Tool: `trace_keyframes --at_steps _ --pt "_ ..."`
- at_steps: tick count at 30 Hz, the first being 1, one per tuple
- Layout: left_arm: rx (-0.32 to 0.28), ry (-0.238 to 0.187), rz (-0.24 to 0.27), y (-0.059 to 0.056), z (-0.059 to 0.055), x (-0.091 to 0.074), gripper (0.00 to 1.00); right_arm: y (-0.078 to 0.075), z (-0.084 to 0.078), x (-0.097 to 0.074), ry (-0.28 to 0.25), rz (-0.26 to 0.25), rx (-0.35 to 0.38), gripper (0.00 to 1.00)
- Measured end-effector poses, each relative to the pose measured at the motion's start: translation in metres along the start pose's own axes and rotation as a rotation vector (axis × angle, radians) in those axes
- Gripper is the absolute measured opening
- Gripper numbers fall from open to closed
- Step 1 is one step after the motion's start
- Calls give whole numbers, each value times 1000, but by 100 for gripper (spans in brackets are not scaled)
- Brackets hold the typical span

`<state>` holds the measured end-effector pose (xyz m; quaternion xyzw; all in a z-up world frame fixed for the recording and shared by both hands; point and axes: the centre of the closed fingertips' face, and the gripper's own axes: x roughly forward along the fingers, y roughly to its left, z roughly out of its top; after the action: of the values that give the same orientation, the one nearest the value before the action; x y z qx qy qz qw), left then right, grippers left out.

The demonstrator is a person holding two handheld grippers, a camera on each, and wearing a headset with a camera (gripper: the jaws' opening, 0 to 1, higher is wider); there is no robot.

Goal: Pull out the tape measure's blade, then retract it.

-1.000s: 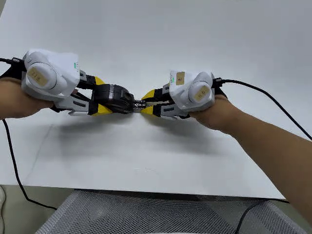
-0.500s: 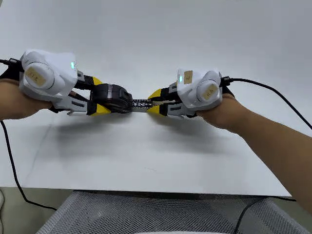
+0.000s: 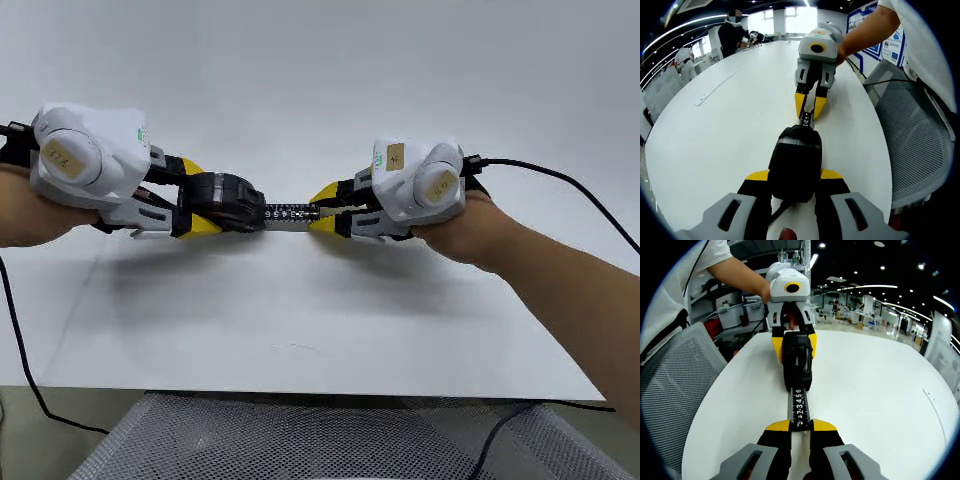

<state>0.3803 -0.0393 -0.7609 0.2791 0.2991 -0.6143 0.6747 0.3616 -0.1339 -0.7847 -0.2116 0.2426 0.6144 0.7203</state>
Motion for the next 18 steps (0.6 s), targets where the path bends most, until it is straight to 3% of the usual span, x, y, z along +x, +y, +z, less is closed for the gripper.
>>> trace_keyframes --at_steps 18 --pt "5 1 -1 0 -1 1 28 0 -14 -18 16 -18 9 9"
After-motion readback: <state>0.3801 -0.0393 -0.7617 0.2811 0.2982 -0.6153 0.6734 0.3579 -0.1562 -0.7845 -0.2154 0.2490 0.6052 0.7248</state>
